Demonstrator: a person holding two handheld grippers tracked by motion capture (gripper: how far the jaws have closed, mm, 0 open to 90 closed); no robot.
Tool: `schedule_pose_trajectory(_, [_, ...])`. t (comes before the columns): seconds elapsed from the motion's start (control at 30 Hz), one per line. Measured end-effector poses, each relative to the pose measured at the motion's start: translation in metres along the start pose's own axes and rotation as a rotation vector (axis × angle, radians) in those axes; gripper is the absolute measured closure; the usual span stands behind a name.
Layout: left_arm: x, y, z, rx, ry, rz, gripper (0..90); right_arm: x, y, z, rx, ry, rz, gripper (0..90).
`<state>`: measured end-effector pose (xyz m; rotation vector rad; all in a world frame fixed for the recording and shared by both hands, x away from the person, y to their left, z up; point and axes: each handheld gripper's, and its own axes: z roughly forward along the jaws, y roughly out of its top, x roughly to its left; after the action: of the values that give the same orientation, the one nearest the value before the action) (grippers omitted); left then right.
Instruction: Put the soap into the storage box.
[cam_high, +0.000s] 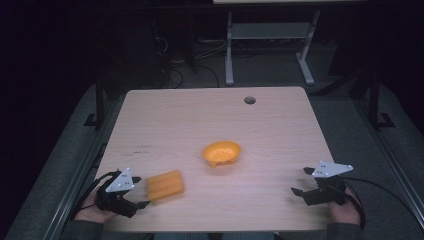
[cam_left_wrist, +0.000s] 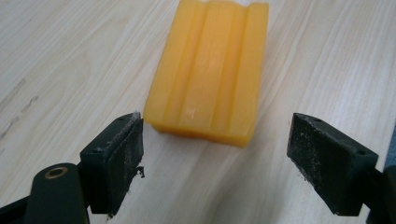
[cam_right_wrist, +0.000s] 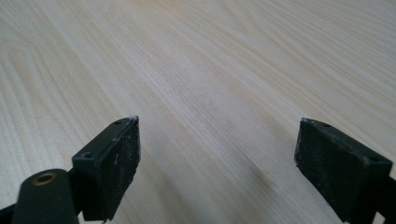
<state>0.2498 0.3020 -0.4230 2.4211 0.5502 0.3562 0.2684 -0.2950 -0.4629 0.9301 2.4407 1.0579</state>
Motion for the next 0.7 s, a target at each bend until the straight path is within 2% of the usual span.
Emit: schedule_pose_trajectory(0.7, [0.003, 0.027, 0.018, 0.03, -0.013, 0.066, 17.7, 0.0, 0.0, 0.001, 0.004, 0.003, -0.003, 13.7])
